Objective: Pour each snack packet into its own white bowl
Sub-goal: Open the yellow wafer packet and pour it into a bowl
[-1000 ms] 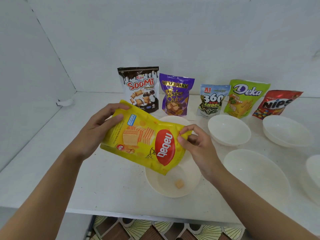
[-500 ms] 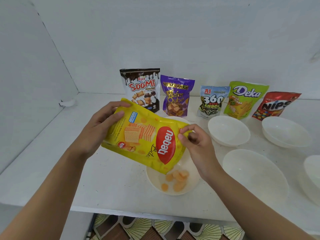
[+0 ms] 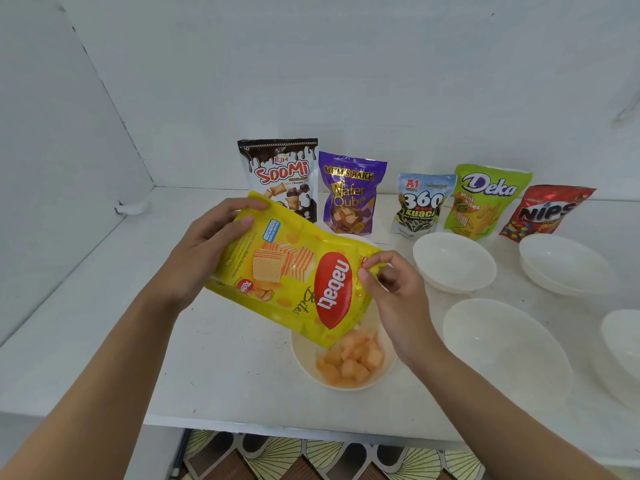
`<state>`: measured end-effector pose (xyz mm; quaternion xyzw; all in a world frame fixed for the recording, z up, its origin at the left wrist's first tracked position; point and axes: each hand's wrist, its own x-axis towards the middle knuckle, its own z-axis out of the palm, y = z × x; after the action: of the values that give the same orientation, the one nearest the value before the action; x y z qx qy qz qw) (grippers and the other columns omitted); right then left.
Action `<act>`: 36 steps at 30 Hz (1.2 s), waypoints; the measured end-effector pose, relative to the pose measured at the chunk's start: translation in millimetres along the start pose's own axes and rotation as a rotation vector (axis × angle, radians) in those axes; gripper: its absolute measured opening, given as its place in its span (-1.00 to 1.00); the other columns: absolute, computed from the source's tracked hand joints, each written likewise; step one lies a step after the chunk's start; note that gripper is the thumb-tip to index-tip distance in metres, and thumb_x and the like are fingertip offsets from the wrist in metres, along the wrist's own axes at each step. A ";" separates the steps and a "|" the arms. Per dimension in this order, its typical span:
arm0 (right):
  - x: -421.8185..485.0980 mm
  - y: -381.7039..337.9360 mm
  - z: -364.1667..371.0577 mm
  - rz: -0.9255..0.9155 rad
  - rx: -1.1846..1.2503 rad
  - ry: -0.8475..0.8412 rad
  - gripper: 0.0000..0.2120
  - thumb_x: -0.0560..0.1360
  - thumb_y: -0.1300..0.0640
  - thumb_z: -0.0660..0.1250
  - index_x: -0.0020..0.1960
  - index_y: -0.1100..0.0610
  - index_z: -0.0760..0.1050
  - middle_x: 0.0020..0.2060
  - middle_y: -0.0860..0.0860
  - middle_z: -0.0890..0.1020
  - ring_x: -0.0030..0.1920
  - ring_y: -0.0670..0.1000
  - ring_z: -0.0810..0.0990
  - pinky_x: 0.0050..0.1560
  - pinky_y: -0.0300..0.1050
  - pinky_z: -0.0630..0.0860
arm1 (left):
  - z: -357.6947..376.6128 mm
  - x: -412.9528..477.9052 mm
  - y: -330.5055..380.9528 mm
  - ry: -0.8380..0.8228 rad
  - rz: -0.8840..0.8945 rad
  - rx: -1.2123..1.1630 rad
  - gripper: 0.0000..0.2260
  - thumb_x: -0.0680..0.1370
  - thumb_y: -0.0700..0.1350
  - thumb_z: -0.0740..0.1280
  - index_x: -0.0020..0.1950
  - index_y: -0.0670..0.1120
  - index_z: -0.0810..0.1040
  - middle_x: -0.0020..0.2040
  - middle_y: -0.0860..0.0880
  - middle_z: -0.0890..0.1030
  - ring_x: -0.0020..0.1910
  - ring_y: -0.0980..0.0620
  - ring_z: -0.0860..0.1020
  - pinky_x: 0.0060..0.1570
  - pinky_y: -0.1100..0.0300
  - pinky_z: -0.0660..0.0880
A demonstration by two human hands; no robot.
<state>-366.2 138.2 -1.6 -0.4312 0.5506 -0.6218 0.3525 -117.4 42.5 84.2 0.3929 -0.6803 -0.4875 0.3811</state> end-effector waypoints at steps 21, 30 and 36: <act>7.0 2.9 0.3 0.081 -0.048 -0.065 -0.85 0.55 0.20 0.41 -0.14 -0.01 0.57 -0.35 0.29 0.51 -0.15 0.30 0.59 0.06 0.23 0.59 | -4.8 8.7 8.7 -0.044 0.028 0.111 -0.76 0.65 0.05 0.25 0.28 0.12 0.59 0.26 0.05 0.61 0.15 -0.02 0.66 0.00 0.07 0.63; 8.9 4.1 1.6 0.032 -0.068 -0.008 -0.84 0.56 0.20 0.40 -0.15 0.00 0.55 -0.48 0.01 0.45 -0.28 0.10 0.49 -0.12 0.05 0.50 | -2.6 16.5 15.4 -0.060 0.057 0.129 -0.75 0.66 0.07 0.24 0.30 0.12 0.58 0.27 0.01 0.60 0.13 -0.03 0.67 0.00 0.02 0.65; 12.8 -8.6 -2.7 0.007 0.005 -0.001 -0.93 0.55 0.19 0.42 -0.05 0.06 0.55 -0.35 0.40 0.44 -0.17 0.22 0.55 0.04 0.24 0.58 | -5.2 19.7 22.2 -0.068 0.102 0.177 -0.75 0.67 0.06 0.21 0.31 0.14 0.57 0.23 -0.03 0.61 0.09 0.04 0.68 -0.05 0.13 0.61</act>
<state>-373.2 128.8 8.8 -0.4286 0.5503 -0.6219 0.3560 -124.3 27.6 109.5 0.3730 -0.7522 -0.4186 0.3461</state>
